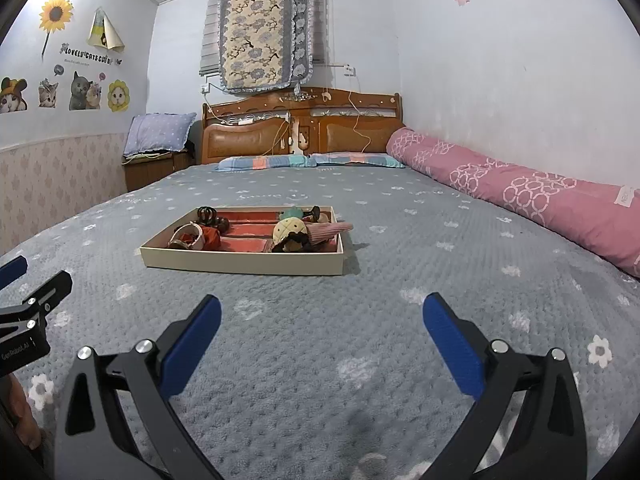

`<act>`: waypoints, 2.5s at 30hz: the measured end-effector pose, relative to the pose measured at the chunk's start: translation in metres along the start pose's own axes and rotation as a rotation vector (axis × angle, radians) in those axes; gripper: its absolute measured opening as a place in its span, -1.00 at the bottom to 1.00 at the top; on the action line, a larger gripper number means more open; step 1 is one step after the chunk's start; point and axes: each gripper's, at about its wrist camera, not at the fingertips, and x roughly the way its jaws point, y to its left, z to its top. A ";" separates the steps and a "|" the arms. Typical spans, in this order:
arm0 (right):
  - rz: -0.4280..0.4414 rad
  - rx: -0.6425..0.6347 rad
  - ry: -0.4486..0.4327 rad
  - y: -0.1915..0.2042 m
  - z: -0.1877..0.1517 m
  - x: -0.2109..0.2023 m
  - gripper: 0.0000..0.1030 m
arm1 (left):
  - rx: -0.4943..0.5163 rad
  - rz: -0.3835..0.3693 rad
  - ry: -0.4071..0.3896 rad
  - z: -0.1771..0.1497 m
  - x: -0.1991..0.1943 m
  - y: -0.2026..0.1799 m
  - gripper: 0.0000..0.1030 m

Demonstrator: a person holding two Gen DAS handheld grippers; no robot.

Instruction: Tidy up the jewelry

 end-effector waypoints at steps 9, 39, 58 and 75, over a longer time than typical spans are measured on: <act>-0.001 0.008 0.002 -0.002 0.001 0.001 0.91 | -0.007 -0.001 0.003 0.000 0.001 0.001 0.90; -0.001 0.009 0.006 -0.002 0.000 0.002 0.91 | -0.016 -0.003 0.018 -0.001 0.002 0.005 0.90; -0.002 0.010 0.007 -0.003 0.000 0.003 0.91 | -0.016 -0.003 0.019 -0.001 0.002 0.005 0.90; -0.002 0.009 0.007 -0.003 0.000 0.003 0.91 | -0.016 -0.002 0.019 -0.002 0.002 0.006 0.90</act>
